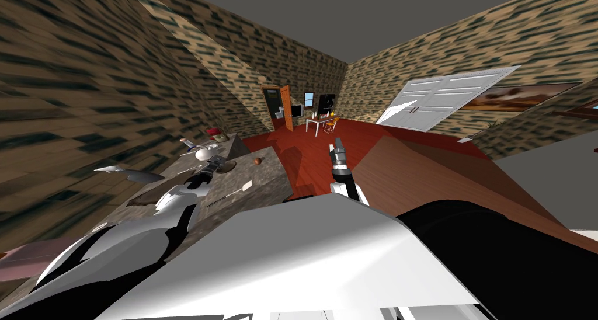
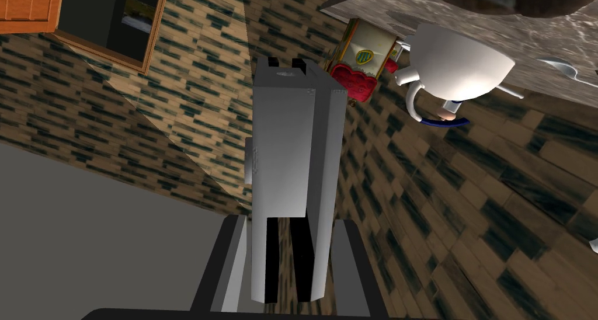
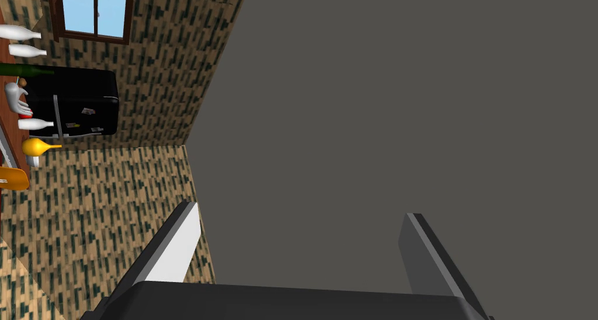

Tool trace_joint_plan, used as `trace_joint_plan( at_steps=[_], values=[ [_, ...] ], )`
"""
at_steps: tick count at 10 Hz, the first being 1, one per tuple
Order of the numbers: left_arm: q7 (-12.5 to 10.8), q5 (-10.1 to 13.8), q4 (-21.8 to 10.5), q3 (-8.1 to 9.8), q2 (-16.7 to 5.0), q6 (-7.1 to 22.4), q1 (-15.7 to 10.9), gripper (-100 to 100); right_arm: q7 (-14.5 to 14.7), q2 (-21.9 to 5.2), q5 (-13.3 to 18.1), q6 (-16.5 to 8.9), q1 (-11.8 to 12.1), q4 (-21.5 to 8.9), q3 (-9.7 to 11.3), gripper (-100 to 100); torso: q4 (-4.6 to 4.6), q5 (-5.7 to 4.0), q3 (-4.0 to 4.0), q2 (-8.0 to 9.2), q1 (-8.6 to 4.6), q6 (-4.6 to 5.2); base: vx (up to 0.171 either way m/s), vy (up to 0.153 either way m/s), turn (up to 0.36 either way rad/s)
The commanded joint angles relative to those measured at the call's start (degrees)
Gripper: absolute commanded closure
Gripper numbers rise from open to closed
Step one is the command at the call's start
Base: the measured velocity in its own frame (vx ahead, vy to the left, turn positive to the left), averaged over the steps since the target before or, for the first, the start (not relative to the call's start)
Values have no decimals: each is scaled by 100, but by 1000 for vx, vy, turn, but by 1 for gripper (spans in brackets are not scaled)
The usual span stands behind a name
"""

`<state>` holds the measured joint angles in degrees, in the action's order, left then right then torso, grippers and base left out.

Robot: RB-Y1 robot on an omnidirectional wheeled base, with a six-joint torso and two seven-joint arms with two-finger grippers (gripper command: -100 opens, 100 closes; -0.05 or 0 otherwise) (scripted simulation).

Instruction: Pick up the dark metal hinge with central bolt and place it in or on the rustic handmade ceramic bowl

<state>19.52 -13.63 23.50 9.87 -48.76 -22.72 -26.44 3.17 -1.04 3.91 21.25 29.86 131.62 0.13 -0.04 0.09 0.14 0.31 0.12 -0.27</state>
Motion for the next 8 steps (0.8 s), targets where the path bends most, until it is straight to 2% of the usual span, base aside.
trace_joint_plan(
  at_steps=[1,3,4,6,7,8],
  values=[
    [-197,-35,-135,-84,-72,-15,-87,100,0,0,0,0,0,0,0,0,0,0,0,0,0,0,8,13,-27],
    [-525,-83,-173,-224,-182,73,-141,100,0,0,0,0,0,0,0,0,1,-2,0,-1,1,2,14,20,-44],
    [-567,-83,-173,-224,-182,73,-141,100,0,0,0,0,0,0,0,0,2,-2,0,-3,2,0,14,16,-8],
    [-913,-127,-207,-354,-286,154,-192,100,0,0,0,0,0,0,0,0,3,-4,2,2,-3,1,11,14,-32],
    [-913,-127,-207,-354,-286,154,-192,100,0,0,0,0,0,0,0,0,4,-4,3,2,-3,1,9,13,-13],
    [-1072,-149,-223,-414,-335,191,-216,100,0,0,0,0,0,0,0,0,3,-3,3,3,-4,-2,7,8,-15]
  ],
)
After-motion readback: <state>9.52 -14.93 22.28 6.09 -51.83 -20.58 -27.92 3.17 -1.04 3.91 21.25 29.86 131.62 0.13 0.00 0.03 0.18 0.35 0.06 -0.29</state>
